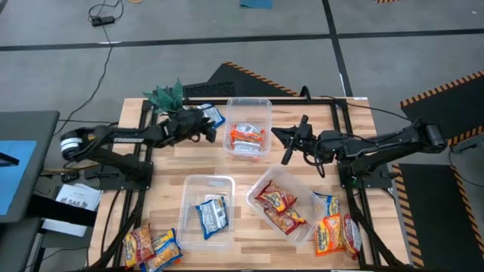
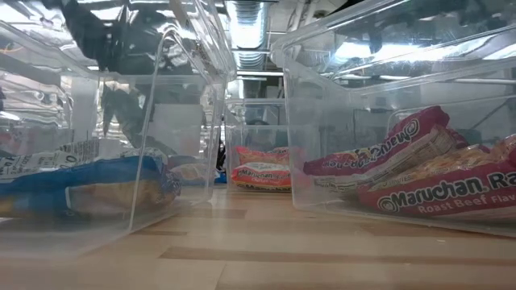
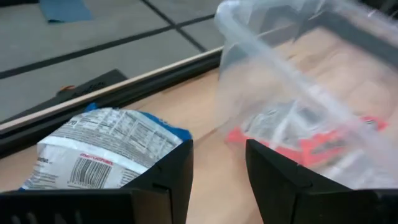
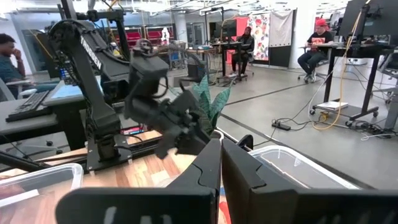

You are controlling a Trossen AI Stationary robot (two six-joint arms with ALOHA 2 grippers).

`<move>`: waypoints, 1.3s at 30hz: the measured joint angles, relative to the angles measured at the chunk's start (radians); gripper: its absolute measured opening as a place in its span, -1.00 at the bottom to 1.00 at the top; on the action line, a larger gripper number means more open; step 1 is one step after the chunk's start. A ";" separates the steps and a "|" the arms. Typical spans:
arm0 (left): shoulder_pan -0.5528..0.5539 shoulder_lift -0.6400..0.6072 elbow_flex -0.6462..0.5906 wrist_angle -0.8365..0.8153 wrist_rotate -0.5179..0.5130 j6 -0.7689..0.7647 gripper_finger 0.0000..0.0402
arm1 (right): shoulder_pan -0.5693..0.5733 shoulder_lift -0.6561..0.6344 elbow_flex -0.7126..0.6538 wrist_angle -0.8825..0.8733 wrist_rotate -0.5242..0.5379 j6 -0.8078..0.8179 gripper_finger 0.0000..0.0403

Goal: Sort Maruchan noodles
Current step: Put the blue noodle pack into the bottom left transparent bin

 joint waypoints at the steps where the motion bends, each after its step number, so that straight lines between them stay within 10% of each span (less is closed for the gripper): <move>1: 0.001 0.027 0.010 0.000 -0.014 0.002 -0.37 | 0.000 0.000 0.000 0.000 0.000 0.000 -0.81; 11: 0.002 0.235 0.071 0.063 -0.228 0.028 -0.96 | 0.000 0.000 0.000 0.000 0.000 0.000 -0.81; 39: 0.043 0.448 0.071 0.203 -0.279 -0.007 -1.00 | 0.000 0.000 0.000 0.000 0.000 0.001 -0.81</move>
